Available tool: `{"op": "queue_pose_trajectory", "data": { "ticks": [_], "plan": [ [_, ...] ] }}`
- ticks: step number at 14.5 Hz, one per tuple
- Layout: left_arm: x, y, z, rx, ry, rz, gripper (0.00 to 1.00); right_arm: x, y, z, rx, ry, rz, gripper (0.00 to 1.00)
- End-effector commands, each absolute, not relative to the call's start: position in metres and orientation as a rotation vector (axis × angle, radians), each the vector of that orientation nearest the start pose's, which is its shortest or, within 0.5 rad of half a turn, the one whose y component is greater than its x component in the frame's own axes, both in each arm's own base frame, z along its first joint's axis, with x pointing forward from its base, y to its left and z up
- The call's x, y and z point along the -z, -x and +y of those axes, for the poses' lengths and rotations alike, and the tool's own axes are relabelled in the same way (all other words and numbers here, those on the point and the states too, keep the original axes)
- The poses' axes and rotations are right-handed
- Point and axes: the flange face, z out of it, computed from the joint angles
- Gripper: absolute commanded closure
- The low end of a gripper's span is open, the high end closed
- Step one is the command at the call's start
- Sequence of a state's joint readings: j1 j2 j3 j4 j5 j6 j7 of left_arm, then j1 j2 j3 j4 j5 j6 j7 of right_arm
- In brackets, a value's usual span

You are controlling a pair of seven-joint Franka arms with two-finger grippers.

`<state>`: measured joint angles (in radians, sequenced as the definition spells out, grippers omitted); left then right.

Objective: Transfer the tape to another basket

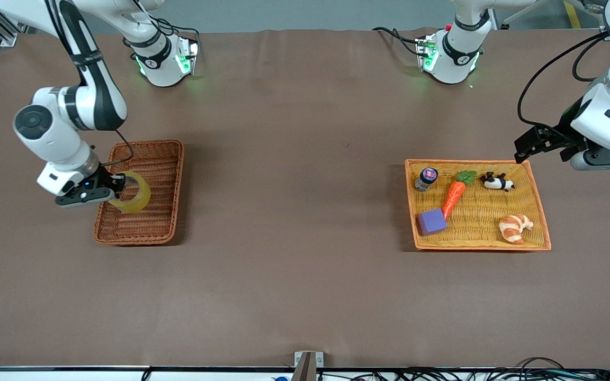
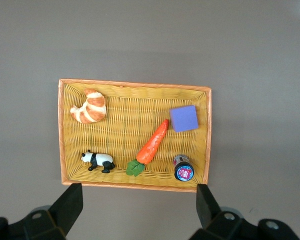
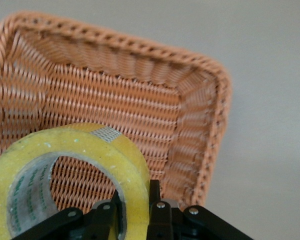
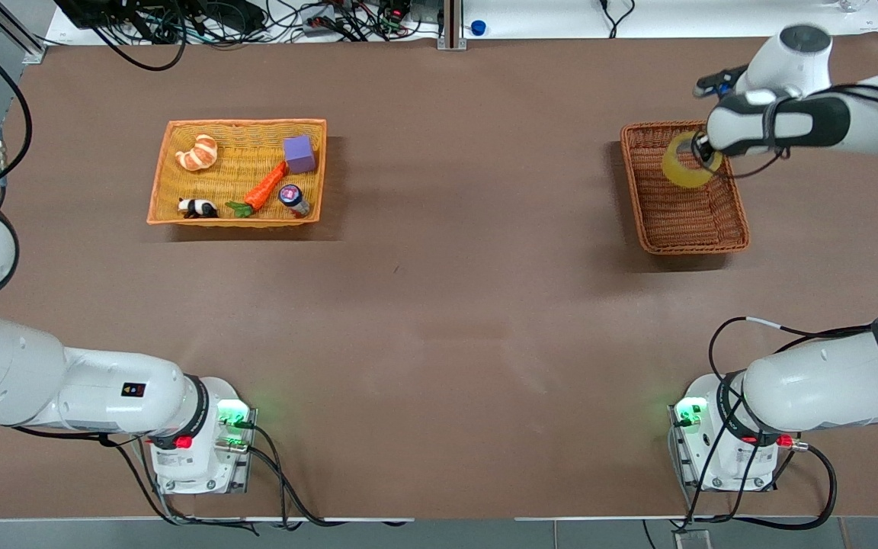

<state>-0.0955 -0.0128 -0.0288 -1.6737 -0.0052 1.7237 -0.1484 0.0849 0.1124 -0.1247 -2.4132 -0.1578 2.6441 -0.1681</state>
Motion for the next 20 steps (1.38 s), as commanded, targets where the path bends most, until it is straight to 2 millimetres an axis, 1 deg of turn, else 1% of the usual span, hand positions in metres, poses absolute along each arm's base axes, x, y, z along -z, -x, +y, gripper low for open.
{"op": "queue_pose_trajectory", "data": {
  "ticks": [1,3,5,6,7,8,10,11,12,13,14,16,17,19,20],
  "plan": [
    [-0.605,-0.554,-0.068,0.109,3.155,-0.028,0.0,-0.262,-0.483,-0.013,0.245,3.191,-0.438,0.98],
    [-0.605,-0.554,-0.068,0.109,3.154,-0.02,0.0,-0.248,-0.476,-0.012,0.263,3.186,-0.444,0.96],
    [-0.603,-0.555,-0.068,0.105,3.153,0.016,0.0,-0.229,-0.473,-0.011,0.265,3.184,-0.447,0.91],
    [-0.603,-0.555,-0.068,0.105,3.153,0.018,0.0,-0.223,-0.472,-0.01,0.263,3.183,-0.449,0.88],
    [-0.602,-0.555,-0.068,0.102,3.153,0.018,0.0,-0.222,-0.472,-0.01,0.258,3.183,-0.449,0.81],
    [-0.602,-0.555,-0.068,0.102,3.153,0.021,0.0,-0.218,-0.472,-0.012,0.246,3.185,-0.445,0.58],
    [-0.602,-0.555,-0.068,0.105,3.153,0.021,0.0,-0.22,-0.472,-0.011,0.241,3.186,-0.442,0.0],
    [-0.602,-0.555,-0.068,0.105,3.153,0.021,0.0,-0.228,-0.476,-0.011,0.258,3.186,-0.44,0.0],
    [-0.601,-0.556,-0.068,0.1,3.153,0.021,0.0,-0.24,-0.484,-0.013,0.272,3.19,-0.43,0.0],
    [-0.601,-0.556,-0.068,0.1,3.151,0.021,0.0,-0.256,-0.494,-0.013,0.27,3.195,-0.422,0.0],
    [-0.601,-0.556,-0.069,0.1,3.151,0.031,0.0,-0.277,-0.507,-0.019,0.235,3.206,-0.397,0.0],
    [-0.601,-0.556,-0.07,0.101,3.148,0.079,0.0,-0.326,-0.532,-0.025,0.168,3.23,-0.287,0.0],
    [-0.6,-0.556,-0.07,0.098,3.147,0.084,0.0,-0.35,-0.544,-0.024,0.129,3.241,-0.229,0.0],
    [-0.599,-0.556,-0.071,0.094,3.146,0.087,0.0,-0.409,-0.569,-0.008,0.07,3.257,-0.113,0.0],
    [-0.599,-0.556,-0.071,0.094,3.144,0.087,0.0,-0.438,-0.577,-0.003,0.053,3.263,-0.042,0.0]
  ]
}}
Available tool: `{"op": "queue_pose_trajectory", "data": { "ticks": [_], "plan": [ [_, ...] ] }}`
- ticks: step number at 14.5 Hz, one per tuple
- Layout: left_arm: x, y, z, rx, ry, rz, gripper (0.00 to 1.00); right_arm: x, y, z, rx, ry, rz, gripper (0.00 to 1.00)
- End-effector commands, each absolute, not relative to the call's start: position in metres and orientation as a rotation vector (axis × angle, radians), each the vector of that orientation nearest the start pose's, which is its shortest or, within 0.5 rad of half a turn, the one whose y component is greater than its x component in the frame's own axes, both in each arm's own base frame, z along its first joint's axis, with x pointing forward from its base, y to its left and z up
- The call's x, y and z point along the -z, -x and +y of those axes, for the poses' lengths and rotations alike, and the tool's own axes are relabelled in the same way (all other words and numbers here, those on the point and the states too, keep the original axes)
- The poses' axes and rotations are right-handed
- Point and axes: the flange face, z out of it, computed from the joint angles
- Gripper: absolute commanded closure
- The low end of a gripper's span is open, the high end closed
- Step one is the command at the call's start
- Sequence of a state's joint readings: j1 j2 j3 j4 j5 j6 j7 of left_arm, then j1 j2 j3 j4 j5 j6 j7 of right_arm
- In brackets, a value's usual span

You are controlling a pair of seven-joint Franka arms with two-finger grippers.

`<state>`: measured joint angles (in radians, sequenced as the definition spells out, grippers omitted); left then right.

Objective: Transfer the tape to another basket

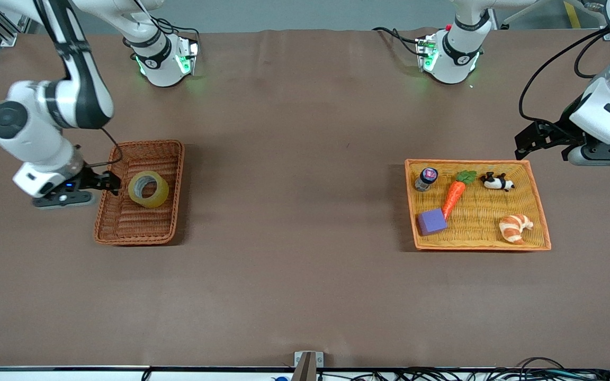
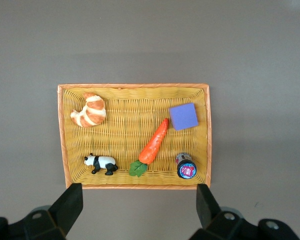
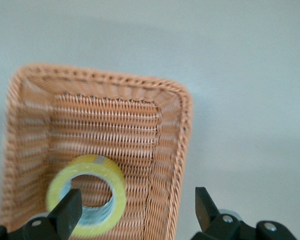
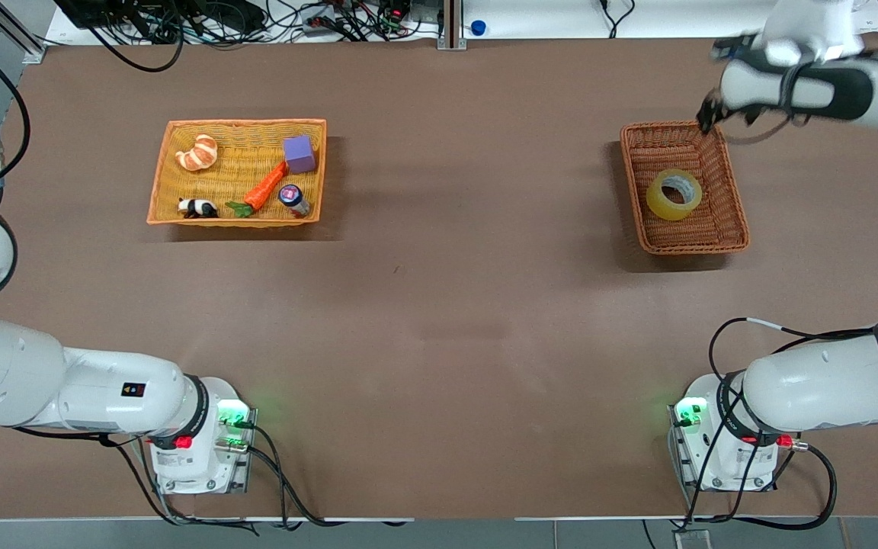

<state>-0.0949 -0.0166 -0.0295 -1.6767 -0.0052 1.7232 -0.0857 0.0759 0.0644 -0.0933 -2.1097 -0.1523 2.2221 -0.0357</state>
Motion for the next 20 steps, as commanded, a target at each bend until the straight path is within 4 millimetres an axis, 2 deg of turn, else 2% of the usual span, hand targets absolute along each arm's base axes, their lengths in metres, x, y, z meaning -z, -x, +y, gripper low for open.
{"op": "queue_pose_trajectory", "data": {
  "ticks": [1,3,6,9,11,12,15,20],
  "plan": [
    [-0.599,-0.556,-0.071,0.094,3.146,0.082,0.0,-0.47,-0.584,0.004,0.045,3.267,0.002,0.0],
    [-0.601,-0.556,-0.07,0.096,3.148,0.062,0.0,-0.517,-0.586,0.007,0.01,3.269,0.043,0.0],
    [-0.597,-0.557,-0.066,0.074,3.145,0.067,0.0,-0.581,-0.57,0.01,0.041,3.207,0.085,0.0],
    [-0.595,-0.56,-0.065,0.07,3.143,0.046,0.0,-0.616,-0.55,0.009,0.008,3.177,0.103,0.0],
    [-0.596,-0.56,-0.065,0.063,3.143,0.06,0.0,-0.652,-0.542,-0.01,0.0,3.13,0.143,0.0],
    [-0.595,-0.559,-0.064,0.056,3.142,0.061,0.0,-0.661,-0.538,-0.012,-0.019,3.131,0.114,0.0],
    [-0.592,-0.555,-0.064,0.007,3.126,0.052,0.0,-0.657,-0.531,-0.026,-0.098,3.118,0.15,0.0],
    [-0.593,-0.555,-0.063,0.012,3.111,0.033,0.0,-0.656,-0.532,-0.024,-0.096,3.129,0.121,0.0]
  ]
}}
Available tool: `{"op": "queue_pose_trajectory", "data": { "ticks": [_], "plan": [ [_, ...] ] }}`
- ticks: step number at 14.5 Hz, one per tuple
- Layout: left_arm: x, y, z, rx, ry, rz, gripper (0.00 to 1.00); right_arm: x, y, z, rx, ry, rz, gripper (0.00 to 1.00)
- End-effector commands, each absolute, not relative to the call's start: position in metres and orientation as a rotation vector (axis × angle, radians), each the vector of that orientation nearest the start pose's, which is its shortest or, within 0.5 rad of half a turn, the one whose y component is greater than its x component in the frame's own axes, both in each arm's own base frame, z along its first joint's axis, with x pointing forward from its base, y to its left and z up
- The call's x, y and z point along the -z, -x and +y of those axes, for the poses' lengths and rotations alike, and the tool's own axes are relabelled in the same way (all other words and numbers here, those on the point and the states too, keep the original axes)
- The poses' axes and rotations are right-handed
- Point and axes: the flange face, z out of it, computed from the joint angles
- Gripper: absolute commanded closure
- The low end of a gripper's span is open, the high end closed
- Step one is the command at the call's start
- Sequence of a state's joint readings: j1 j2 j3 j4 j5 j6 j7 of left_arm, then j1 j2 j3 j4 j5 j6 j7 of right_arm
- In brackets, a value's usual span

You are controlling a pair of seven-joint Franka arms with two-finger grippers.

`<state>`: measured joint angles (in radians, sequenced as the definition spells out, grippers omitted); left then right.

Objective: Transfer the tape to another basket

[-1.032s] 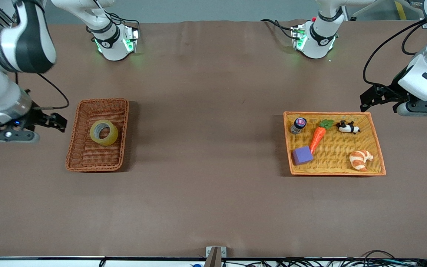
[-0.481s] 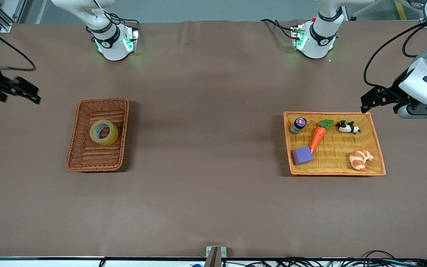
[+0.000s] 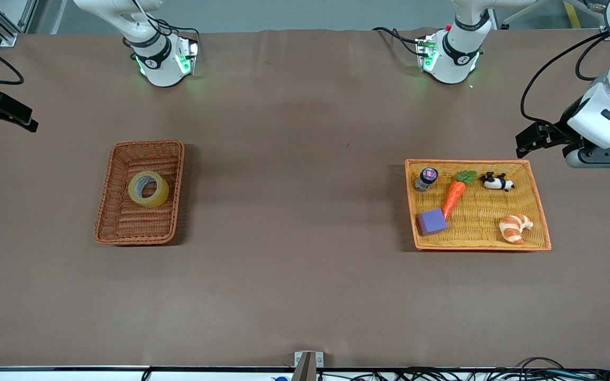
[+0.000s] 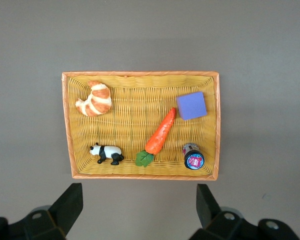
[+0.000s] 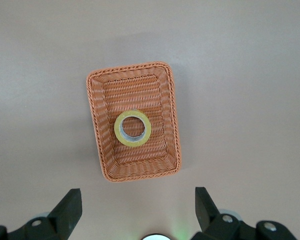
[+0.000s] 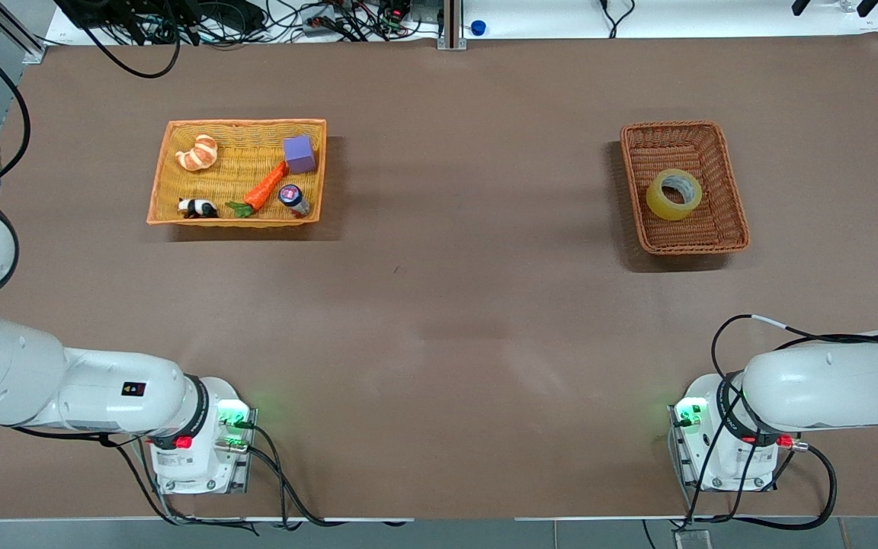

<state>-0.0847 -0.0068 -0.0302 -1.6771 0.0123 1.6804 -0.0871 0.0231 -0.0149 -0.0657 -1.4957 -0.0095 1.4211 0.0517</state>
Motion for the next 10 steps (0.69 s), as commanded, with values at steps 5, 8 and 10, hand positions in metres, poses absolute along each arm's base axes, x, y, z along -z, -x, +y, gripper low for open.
{"op": "queue_pose_trajectory", "data": {
  "ticks": [5,8,10],
  "plan": [
    [-0.5929,-0.5562,-0.0657,0.019,3.113,0.037,0.0,-0.6548,-0.5391,-0.0248,-0.024,3.137,0.005,0.0],
    [-0.5921,-0.5566,-0.0659,0.017,3.115,0.037,0.0,-0.6534,-0.5385,-0.0256,-0.031,3.136,-0.037,0.0],
    [-0.5957,-0.557,-0.0662,0.027,3.126,0.031,0.0,-0.6535,-0.5386,-0.0256,-0.029,3.136,-0.027,0.0]
  ]
}}
